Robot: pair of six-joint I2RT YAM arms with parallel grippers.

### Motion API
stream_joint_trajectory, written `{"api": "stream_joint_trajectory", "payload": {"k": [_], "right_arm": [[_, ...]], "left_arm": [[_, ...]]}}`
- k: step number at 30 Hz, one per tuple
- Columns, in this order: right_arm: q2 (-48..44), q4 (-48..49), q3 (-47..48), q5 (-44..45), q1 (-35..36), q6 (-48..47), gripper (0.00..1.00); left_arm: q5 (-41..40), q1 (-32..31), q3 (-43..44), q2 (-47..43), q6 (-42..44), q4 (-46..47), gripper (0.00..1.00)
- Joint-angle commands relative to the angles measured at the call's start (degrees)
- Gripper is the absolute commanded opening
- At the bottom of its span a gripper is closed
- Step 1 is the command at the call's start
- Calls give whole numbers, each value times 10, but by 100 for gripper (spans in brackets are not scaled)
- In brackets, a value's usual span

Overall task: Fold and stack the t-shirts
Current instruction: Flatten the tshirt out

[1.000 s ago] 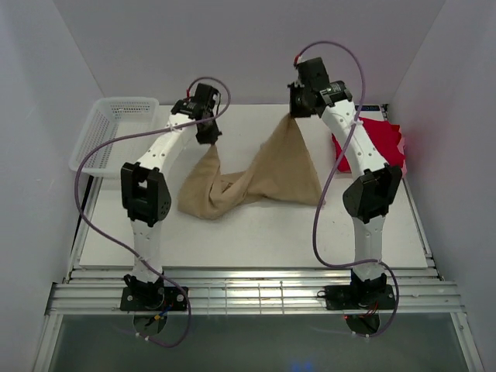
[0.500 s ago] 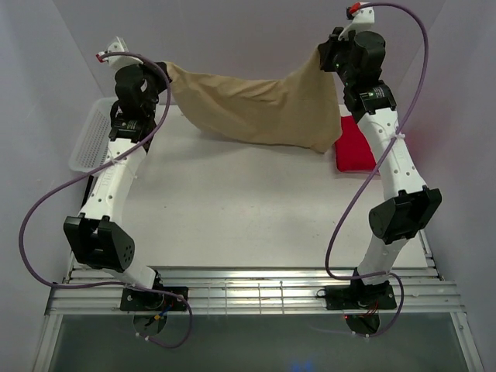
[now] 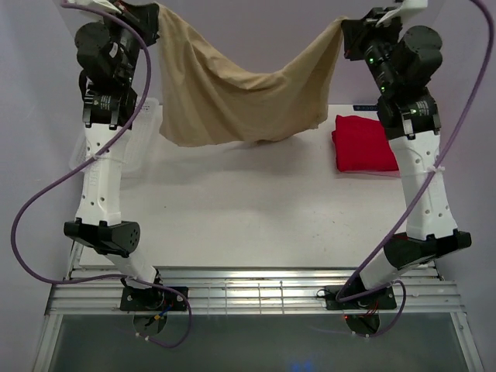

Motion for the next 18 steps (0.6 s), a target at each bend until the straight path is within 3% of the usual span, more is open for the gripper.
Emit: {"api": "stream_joint_trajectory", "payload": {"k": [1, 3, 12, 18], "right_arm": [[-31, 48, 92, -2, 2, 9, 8], [-34, 53, 131, -2, 2, 11, 8], [-127, 85, 119, -52, 2, 24, 8], [-164, 81, 134, -51, 2, 47, 8]], "left_arm": [[37, 1, 112, -1, -10, -9, 0], [43, 1, 115, -19, -25, 2, 0], [62, 1, 30, -131, -69, 2, 0], [87, 1, 33, -161, -108, -26, 0]]}}
